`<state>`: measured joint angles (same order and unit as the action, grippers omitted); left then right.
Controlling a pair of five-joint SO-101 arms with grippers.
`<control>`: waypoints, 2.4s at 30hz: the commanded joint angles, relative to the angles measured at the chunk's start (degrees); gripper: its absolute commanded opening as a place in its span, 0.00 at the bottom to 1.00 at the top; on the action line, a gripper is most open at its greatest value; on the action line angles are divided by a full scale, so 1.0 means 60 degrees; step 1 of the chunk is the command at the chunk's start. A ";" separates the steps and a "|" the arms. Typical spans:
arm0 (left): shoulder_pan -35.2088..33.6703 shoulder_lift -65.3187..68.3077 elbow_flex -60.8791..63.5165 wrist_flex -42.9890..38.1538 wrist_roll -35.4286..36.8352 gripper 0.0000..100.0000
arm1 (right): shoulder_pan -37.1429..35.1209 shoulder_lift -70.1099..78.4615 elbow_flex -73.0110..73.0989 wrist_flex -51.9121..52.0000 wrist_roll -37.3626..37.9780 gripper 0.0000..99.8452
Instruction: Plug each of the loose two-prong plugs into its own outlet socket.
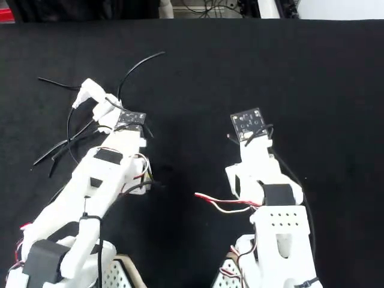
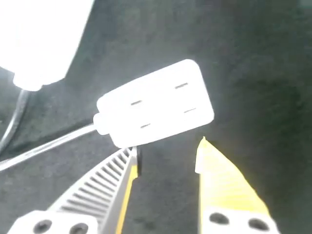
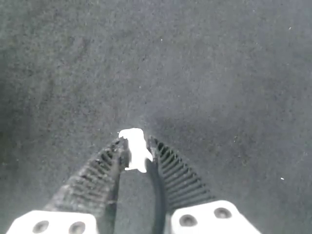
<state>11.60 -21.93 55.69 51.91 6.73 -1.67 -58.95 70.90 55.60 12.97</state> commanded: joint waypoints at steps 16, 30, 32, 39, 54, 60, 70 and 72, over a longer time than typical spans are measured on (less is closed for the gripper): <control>-0.0681 -0.0015 -0.2249 0.2256 -0.1392 0.20 | 0.0161 -0.0198 -0.0095 -0.0117 0.0029 0.01; -0.1575 0.0264 -0.0579 -0.1421 0.0425 0.20 | 0.0161 -0.0198 -0.0095 -0.0117 0.0059 0.01; -0.1121 0.0264 -0.0374 -0.1670 0.0835 0.20 | 0.0161 -0.0198 -0.0095 -0.0117 0.0059 0.01; 0.0154 0.0220 -0.0139 -0.1231 0.0967 0.20 | 0.0161 -0.0198 -0.0095 -0.0117 0.0073 0.01; 0.1853 0.0176 -0.0432 -0.1143 0.0982 0.20 | 0.0161 -0.0198 -0.0095 -0.0117 0.0088 0.01; 0.1179 0.0161 -0.1326 0.0381 0.0923 0.20 | 0.0161 -0.0198 -0.0095 -0.0117 0.0088 0.01; -0.1766 0.0161 -0.2791 0.3165 -0.0190 0.20 | 0.0161 -0.0198 -0.0095 -0.0117 0.0088 0.01; -0.2000 0.0278 -0.2747 0.2916 -0.0615 0.20 | 0.0161 -0.0198 -0.0095 -0.0117 0.0088 0.01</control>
<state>2.37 -20.18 41.98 69.76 6.02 -1.67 -58.95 70.90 55.60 12.97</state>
